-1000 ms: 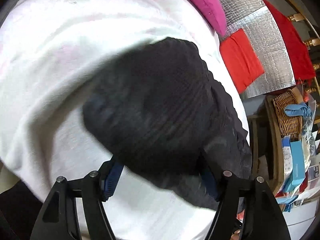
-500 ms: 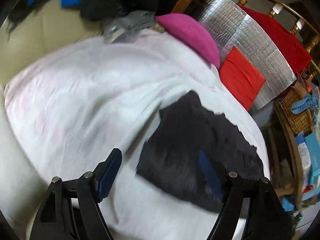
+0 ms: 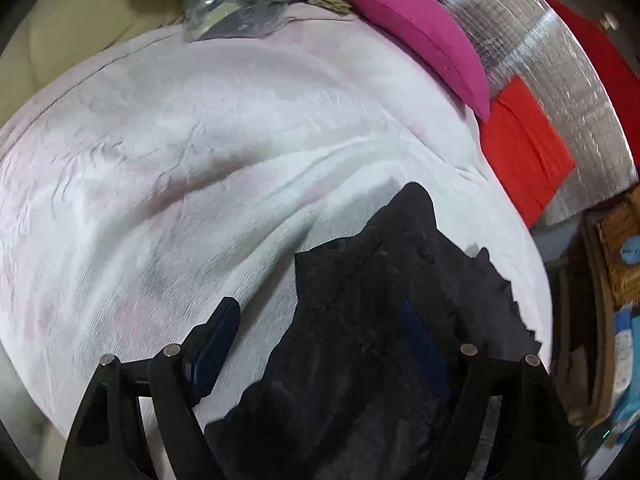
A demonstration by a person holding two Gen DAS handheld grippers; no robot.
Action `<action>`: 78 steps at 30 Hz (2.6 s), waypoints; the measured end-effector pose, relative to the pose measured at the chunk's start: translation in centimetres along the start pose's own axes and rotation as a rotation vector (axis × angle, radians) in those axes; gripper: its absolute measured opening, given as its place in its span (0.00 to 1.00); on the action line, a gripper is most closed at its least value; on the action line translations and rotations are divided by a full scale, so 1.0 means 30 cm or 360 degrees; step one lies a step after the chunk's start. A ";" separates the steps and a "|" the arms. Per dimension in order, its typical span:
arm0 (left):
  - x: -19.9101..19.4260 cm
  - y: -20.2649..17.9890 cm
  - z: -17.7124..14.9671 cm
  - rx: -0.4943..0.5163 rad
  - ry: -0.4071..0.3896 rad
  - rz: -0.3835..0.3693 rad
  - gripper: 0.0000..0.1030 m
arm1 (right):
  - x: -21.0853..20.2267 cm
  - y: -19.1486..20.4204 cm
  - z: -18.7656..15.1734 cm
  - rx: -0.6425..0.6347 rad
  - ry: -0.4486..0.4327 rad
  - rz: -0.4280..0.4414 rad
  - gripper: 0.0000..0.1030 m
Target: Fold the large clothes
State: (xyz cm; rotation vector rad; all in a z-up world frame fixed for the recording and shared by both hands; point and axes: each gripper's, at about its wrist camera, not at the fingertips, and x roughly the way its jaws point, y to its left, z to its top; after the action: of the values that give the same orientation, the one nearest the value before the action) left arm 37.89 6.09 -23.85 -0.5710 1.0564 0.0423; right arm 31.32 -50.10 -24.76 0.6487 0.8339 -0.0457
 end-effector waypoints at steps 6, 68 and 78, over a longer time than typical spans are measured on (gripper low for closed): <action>0.056 -0.081 -0.006 0.0198 0.0008 0.0080 0.49 | 0.134 0.031 0.058 -0.0054 0.0063 -0.0118 0.74; 0.004 -0.056 -0.105 0.0634 -0.0077 0.0226 0.33 | 0.029 -0.109 -0.137 -0.0064 0.0178 -0.0167 0.29; -0.108 -0.102 -0.130 0.0850 -0.0393 0.0428 0.65 | -0.049 -0.149 -0.104 0.0065 0.0087 0.0105 0.84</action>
State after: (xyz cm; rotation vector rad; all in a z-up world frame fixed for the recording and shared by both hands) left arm 34.03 2.43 -21.26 0.0614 0.8492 0.0617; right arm 26.96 -52.29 -27.57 0.7183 0.8657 0.0146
